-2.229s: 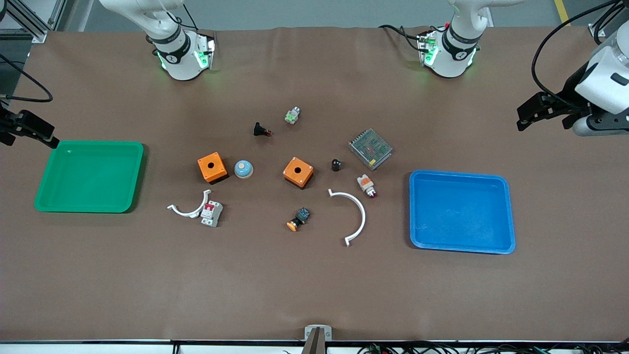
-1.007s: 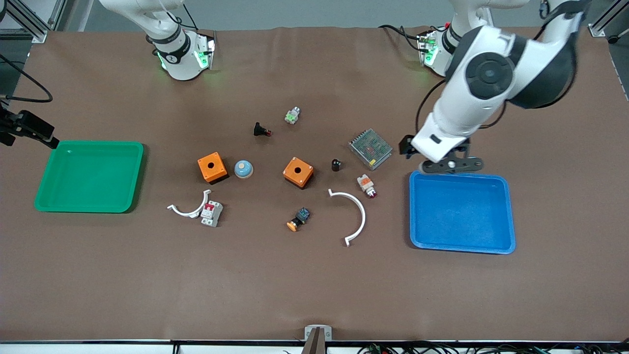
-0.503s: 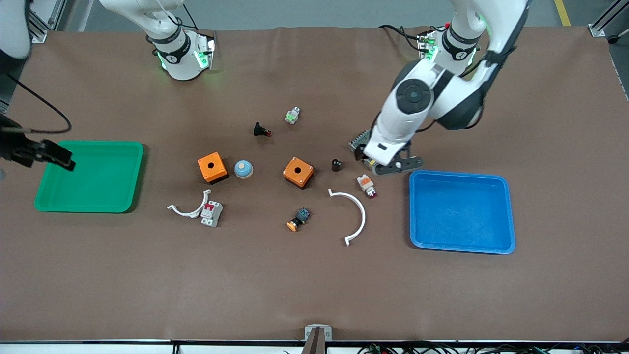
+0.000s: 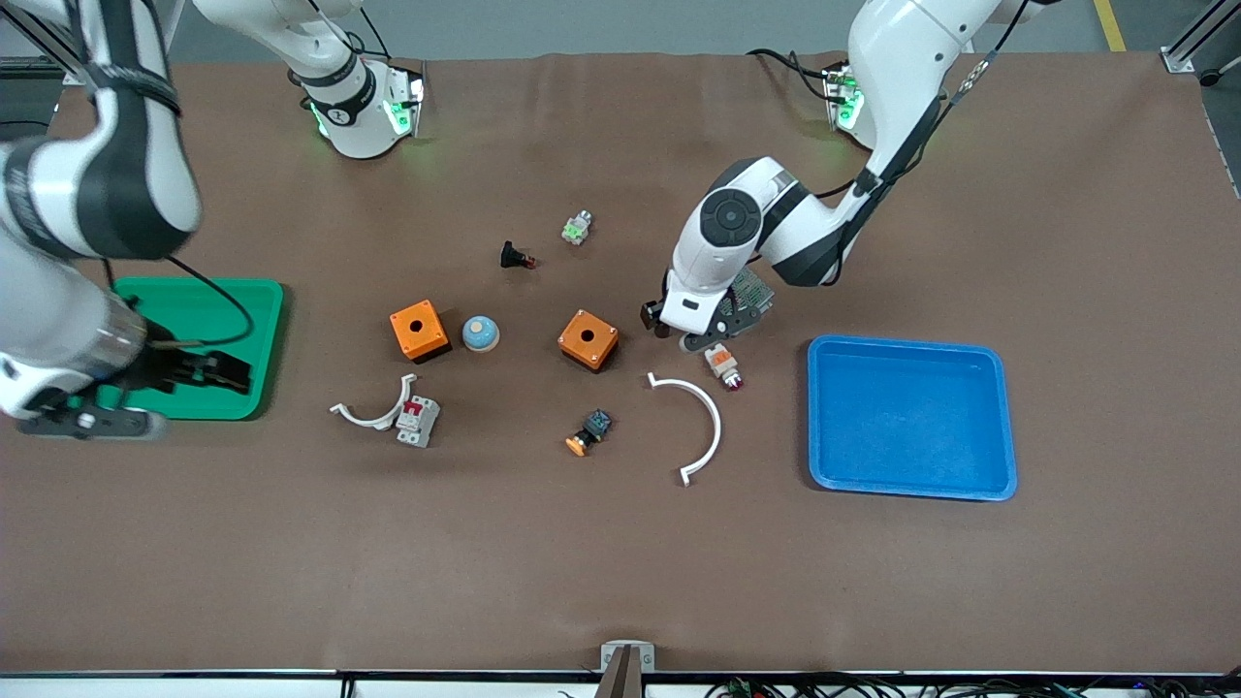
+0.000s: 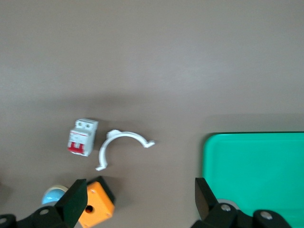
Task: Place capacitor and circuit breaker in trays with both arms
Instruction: 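Grasp the capacitor with the left gripper while the right gripper grasps the breaker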
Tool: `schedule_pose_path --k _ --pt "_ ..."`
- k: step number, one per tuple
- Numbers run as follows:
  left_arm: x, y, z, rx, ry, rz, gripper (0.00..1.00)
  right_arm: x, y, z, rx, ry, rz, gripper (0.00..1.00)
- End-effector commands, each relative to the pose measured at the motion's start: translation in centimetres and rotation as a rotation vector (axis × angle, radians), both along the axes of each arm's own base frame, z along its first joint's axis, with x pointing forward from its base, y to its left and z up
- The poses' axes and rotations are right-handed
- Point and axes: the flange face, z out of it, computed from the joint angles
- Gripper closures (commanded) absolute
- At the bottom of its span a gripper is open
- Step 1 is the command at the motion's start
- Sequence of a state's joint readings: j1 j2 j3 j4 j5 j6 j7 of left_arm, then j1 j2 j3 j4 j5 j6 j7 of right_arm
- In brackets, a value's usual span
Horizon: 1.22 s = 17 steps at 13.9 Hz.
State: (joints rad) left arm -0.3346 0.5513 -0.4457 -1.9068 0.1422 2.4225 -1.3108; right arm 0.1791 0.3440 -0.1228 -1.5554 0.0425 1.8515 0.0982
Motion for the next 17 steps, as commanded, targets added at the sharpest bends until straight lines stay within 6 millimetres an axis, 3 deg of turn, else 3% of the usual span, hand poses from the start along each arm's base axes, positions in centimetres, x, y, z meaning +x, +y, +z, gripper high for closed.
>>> schedule_pose_path --k 1,4,6,10,11,13,14,17 --pt "0.2 -2.0 -2.4 0.031 -0.011 0.057 0.3 1.8 1.3 -8.0 0.105 0.067 -0.15 0.0" --pt "-0.1 -1.9 -3.8 0.056 -0.007 0.09 0.35 1.7 2.4 -14.0 0.13 0.074 -0.191 0.0" --pt "-0.2 -1.9 -4.3 0.059 -0.001 0.089 0.4 1.5 4.3 -17.0 0.158 0.096 -0.255 0.0" --pt "-0.9 -2.6 -4.4 0.06 0.004 0.101 0.48 1.1 7.1 -20.2 0.143 0.109 -0.296 0.0" --pt "-0.9 -2.6 -4.4 0.061 0.005 0.101 0.59 0.9 8.2 -20.5 0.14 0.108 -0.298 0.0" --pt "-0.9 -2.6 -4.2 0.059 0.001 0.103 0.96 0.3 9.4 -21.9 0.13 0.105 -0.3 0.0" --pt "-0.2 -2.3 -3.4 0.055 -0.01 0.105 1.0 -0.2 9.3 -22.9 0.126 0.09 -0.304 0.05" --pt "2.1 -1.4 1.9 0.067 -0.061 0.125 1.0 -1.5 10.7 -24.4 0.112 0.087 -0.27 0.6"
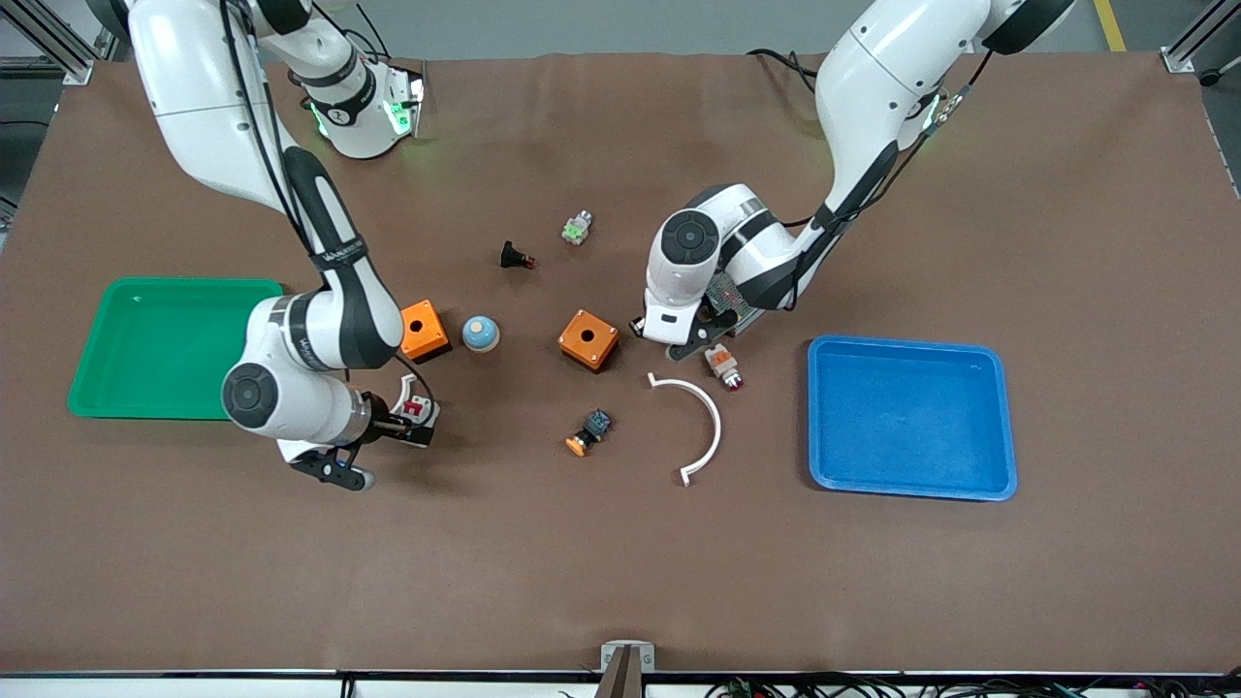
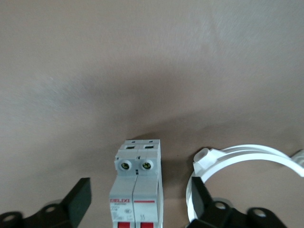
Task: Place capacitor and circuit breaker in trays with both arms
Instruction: 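Carry the capacitor to the blue tray while the right gripper carries the breaker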
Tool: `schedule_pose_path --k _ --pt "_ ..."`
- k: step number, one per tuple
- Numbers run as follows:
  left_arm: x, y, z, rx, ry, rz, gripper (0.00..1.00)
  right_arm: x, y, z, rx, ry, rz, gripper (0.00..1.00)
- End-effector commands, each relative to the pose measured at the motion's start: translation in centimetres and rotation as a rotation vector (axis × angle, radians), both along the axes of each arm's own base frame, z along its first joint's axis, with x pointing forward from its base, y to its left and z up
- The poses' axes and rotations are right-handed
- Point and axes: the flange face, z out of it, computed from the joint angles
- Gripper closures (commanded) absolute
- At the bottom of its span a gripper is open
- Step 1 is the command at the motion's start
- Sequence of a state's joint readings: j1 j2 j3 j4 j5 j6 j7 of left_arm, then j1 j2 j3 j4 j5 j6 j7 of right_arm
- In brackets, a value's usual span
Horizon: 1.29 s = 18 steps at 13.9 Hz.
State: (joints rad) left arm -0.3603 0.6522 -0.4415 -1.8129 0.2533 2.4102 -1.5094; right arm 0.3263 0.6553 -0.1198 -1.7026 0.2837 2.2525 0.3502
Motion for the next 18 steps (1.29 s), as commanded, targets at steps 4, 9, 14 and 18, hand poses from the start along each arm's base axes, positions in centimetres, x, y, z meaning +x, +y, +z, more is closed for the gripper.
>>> schedule_pose_path --k 4,9,14,18 --pt "4.3 5.5 12.6 0.107 -0.093 0.06 1.0 -0.2 -2.3 0.7 0.015 0.015 0.055 0.97" --pt "10.8 20.2 11.7 0.143 -0.058 -0.023 1.0 -0.1 -13.8 10.1 -0.003 0.028 0.231 0.98" --pt "14.1 30.0 7.5 0.117 -0.004 -0.039 1.0 -4.4 -28.3 9.4 0.028 0.029 0.447 0.98" --pt "14.3 34.4 3.4 0.08 -0.015 -0.075 1.0 -10.5 -35.7 4.6 0.059 -0.006 0.568 0.99"
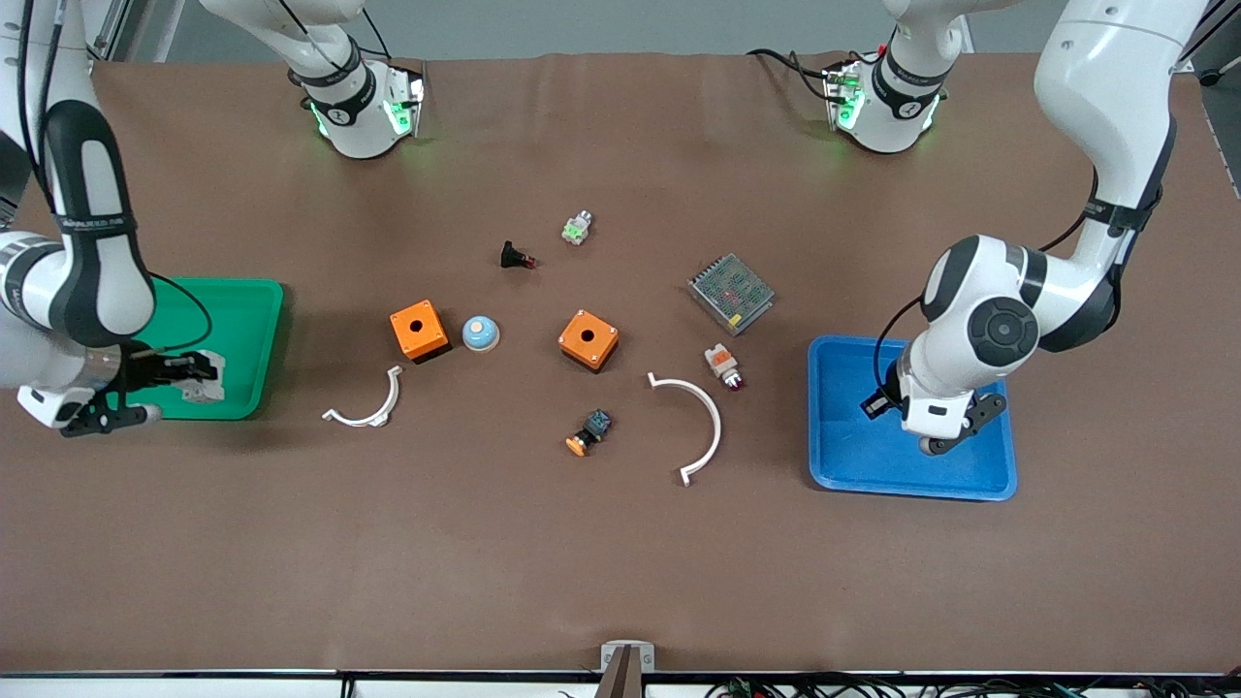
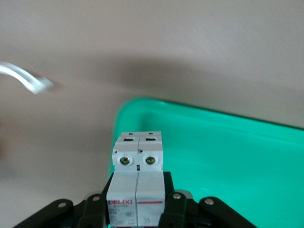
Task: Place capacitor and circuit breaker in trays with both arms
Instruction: 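Carry the capacitor to the blue tray while the right gripper carries the breaker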
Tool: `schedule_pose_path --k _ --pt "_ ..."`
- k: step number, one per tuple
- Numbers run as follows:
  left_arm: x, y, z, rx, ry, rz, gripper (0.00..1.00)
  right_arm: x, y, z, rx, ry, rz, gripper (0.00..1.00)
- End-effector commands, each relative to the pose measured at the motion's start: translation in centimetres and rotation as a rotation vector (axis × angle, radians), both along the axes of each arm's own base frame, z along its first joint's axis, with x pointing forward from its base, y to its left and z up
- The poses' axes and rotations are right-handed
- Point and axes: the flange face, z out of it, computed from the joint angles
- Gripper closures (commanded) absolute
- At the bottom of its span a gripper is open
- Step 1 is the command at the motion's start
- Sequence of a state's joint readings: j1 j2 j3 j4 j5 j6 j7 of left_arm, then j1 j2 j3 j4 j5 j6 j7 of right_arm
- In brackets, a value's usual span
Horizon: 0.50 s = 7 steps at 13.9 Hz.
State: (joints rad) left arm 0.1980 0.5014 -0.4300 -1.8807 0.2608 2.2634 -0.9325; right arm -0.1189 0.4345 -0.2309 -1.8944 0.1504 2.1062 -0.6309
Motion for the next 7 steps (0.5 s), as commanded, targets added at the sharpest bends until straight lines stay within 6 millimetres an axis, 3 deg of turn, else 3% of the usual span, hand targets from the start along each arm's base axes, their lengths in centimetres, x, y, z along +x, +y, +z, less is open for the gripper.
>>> schedule_pose_path --k 1,3,4,6,7 --pt "-0.5 2.8 -2.4 -0.006 -0.007 -0.05 1.0 -4.6 -2.1 -2.2 0.014 -0.022 0.063 0.99" --pt "-0.8 3.2 -3.4 -0.002 -0.004 -0.077 1.0 -6.3 -3.7 -3.7 0.011 -0.029 0.063 0.97" --pt "-0.9 3.7 -3.7 0.0 -0.006 -0.076 1.0 -6.1 -3.4 -3.5 0.015 -0.022 0.061 0.88" --pt "-1.0 4.3 -4.2 -0.004 -0.006 -0.068 1.0 -4.3 -4.1 -0.8 0.039 -0.009 0.049 0.0" --pt "-1.0 4.2 -4.5 -0.006 -0.004 -0.07 1.0 -3.0 -4.2 1.1 0.046 -0.011 0.057 0.0"
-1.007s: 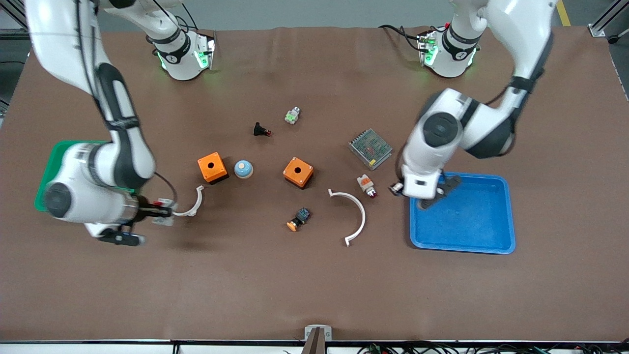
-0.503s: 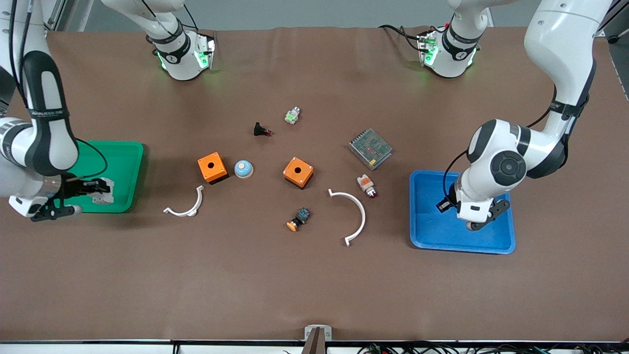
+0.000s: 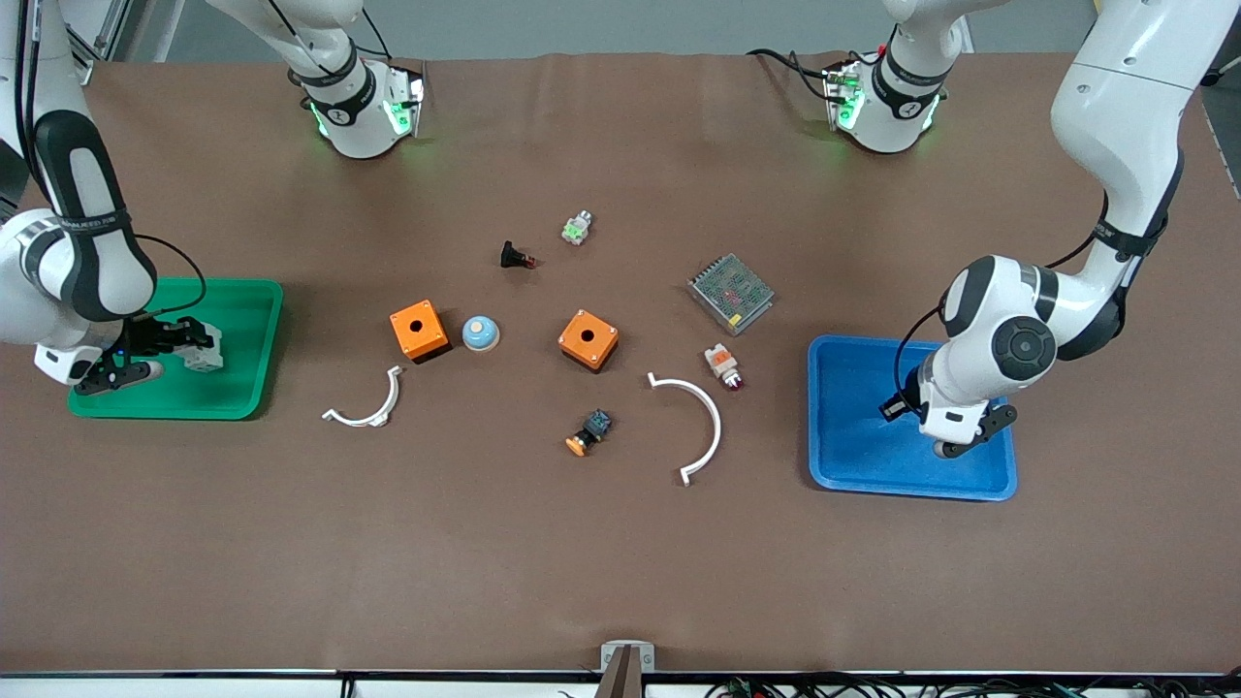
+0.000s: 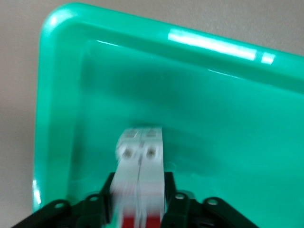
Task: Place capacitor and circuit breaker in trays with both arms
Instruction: 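Carry the capacitor to the blue tray while the right gripper carries the breaker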
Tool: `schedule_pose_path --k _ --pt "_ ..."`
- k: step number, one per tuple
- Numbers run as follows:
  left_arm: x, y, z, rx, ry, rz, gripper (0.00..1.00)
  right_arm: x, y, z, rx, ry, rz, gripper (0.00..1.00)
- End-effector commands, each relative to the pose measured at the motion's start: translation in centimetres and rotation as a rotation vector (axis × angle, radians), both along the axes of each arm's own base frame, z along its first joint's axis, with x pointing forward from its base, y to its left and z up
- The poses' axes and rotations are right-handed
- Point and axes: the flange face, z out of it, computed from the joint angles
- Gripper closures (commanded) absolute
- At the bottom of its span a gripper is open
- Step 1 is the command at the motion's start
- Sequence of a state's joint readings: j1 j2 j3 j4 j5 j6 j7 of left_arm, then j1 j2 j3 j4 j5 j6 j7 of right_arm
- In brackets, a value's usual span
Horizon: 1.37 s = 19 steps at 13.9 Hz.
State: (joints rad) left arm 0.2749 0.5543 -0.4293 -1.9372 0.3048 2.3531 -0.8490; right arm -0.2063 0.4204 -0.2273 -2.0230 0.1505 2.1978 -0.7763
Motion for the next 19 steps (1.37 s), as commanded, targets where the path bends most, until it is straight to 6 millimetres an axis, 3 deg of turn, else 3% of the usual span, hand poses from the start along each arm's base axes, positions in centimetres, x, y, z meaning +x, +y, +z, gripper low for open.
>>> schedule_pose_path --k 1,4,6,8,10,11,12,14,15,17,19 --pt "-0.4 0.0 -0.3 0.005 -0.012 -0.029 1.0 3.6 0.3 7.3 0.022 -0.027 0.035 0.0" --pt "-0.7 0.8 -0.7 0.03 -0.009 -0.05 1.0 7.4 4.6 16.0 0.03 -0.028 0.068 0.0" --pt "-0.9 0.8 -1.4 0.026 0.004 -0.051 0.99 6.9 6.9 20.5 0.011 -0.021 -0.081 0.0" --pt "-1.1 0.9 -1.8 0.024 0.012 -0.053 0.96 6.8 11.3 25.0 -0.01 -0.047 -0.145 0.0" --pt "-1.1 0.9 -1.9 0.024 0.015 -0.055 0.91 6.9 12.4 28.0 -0.024 -0.055 -0.251 0.0" --pt "-1.2 0.9 -1.9 0.025 0.016 -0.057 0.84 7.3 12.4 29.9 -0.031 -0.078 -0.277 0.0" --pt "-1.2 0.9 -1.9 0.026 0.02 -0.058 0.69 7.6 13.7 30.8 -0.045 -0.084 -0.256 0.0" --pt "-1.1 1.0 -1.4 0.03 0.013 -0.056 0.07 7.9 16.5 32.2 -0.108 -0.108 -0.273 0.0" --pt "-0.9 1.0 -0.8 0.034 0.004 -0.058 0.0 8.3 18.5 34.2 -0.126 -0.148 -0.308 0.0" --pt "-0.3 1.2 2.1 0.055 -0.027 -0.067 0.0 8.6 21.6 35.6 -0.131 -0.168 -0.402 0.0" --pt "0.2 0.8 5.4 0.082 -0.043 -0.082 0.0 8.5 22.1 36.1 -0.124 -0.175 -0.411 0.0"
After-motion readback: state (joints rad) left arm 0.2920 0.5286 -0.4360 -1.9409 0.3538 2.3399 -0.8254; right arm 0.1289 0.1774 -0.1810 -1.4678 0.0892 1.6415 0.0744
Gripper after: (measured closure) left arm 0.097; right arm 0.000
